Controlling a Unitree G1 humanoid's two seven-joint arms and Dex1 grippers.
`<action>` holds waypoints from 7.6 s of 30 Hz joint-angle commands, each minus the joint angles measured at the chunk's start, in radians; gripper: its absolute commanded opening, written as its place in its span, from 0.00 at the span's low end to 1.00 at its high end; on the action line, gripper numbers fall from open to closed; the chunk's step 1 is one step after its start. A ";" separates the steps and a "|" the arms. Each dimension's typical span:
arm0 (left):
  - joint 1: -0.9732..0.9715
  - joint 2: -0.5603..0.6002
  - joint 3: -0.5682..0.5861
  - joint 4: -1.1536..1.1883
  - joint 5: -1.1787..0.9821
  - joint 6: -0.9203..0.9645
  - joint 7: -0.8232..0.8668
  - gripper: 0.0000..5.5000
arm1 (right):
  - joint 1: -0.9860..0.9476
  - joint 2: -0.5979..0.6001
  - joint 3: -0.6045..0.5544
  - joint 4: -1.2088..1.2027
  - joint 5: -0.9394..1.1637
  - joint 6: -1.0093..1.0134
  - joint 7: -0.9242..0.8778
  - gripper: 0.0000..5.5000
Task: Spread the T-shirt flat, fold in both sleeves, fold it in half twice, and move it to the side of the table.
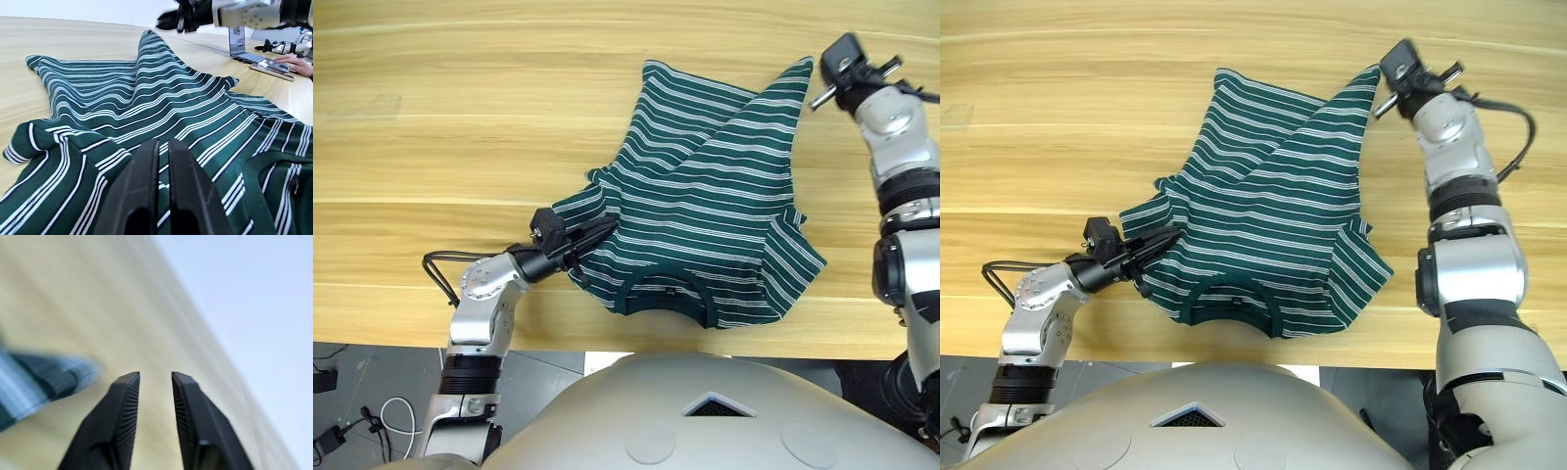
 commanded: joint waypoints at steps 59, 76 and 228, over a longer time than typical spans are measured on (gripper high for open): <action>-0.978 -0.093 -0.154 1.325 0.646 -0.317 0.453 0.06 | 0.571 0.266 -0.339 -1.362 0.412 0.128 0.004 0.56; -0.808 -0.046 0.094 1.146 0.400 -0.506 0.433 0.06 | 0.588 0.295 -0.298 -1.294 0.403 0.120 0.012 0.56; 0.317 -0.247 0.174 -0.369 0.158 0.034 0.639 0.00 | 0.718 0.485 -0.342 -1.039 0.424 -0.228 -0.092 0.56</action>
